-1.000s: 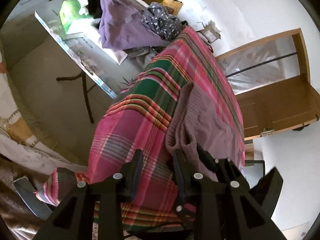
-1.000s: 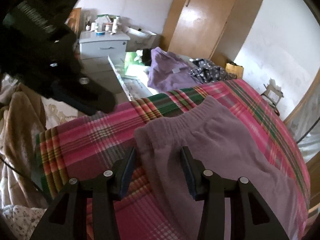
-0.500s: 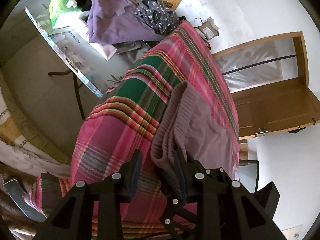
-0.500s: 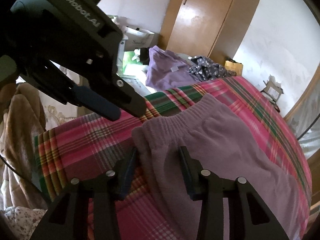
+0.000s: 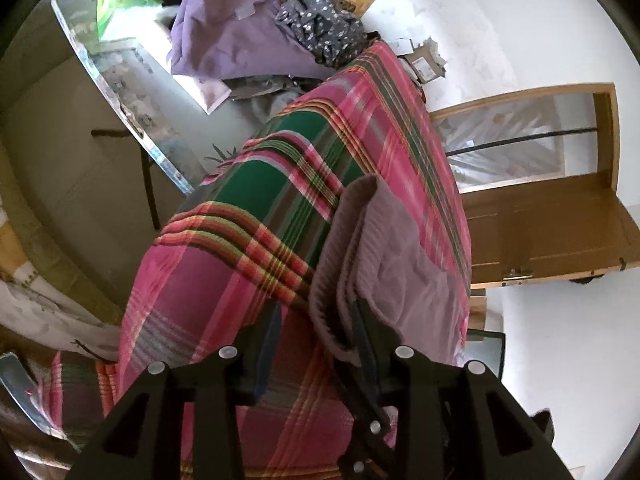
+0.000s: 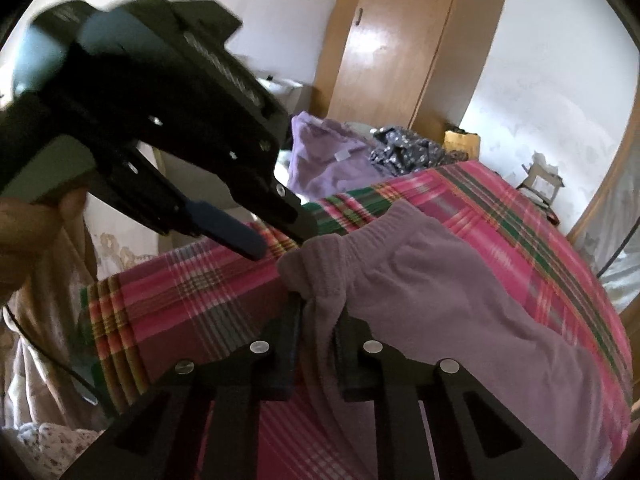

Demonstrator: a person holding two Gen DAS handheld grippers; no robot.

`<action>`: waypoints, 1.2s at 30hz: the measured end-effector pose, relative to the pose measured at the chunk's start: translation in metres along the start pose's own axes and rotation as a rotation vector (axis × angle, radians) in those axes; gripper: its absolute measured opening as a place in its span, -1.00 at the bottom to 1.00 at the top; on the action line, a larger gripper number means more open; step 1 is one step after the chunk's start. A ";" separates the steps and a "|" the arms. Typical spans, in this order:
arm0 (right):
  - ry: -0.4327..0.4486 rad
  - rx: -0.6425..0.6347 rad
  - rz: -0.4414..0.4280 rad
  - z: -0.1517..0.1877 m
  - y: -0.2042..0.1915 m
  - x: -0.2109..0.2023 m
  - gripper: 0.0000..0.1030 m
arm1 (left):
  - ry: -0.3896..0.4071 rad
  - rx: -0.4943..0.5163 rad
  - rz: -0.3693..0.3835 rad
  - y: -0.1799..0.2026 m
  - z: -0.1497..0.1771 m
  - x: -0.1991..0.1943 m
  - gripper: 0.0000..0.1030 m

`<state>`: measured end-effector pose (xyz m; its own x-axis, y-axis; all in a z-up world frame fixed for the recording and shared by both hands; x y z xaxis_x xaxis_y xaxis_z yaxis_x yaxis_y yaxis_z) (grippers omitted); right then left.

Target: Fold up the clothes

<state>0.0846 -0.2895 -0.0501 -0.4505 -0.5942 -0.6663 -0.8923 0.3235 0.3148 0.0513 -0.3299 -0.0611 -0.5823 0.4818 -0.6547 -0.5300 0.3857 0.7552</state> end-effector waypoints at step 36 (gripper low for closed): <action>0.116 0.120 -0.062 -0.002 0.010 -0.034 -0.77 | -0.183 -0.051 0.134 0.049 -0.036 0.073 -0.41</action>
<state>0.0907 -0.2675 -0.0232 -0.4008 -0.6949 -0.5970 -0.9120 0.3645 0.1881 -0.0397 -0.3044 -0.0728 -0.5303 0.6628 -0.5287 -0.4889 0.2704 0.8294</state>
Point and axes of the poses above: each gripper's, at about its wrist camera, not at the fingertips, and x roughly the way its jaws point, y to its right, z to its underside, the point moved 9 cm from there along x, roughly the way its jaws point, and after that the axes turned 8 degrees about -x, right-handed, at the moved point
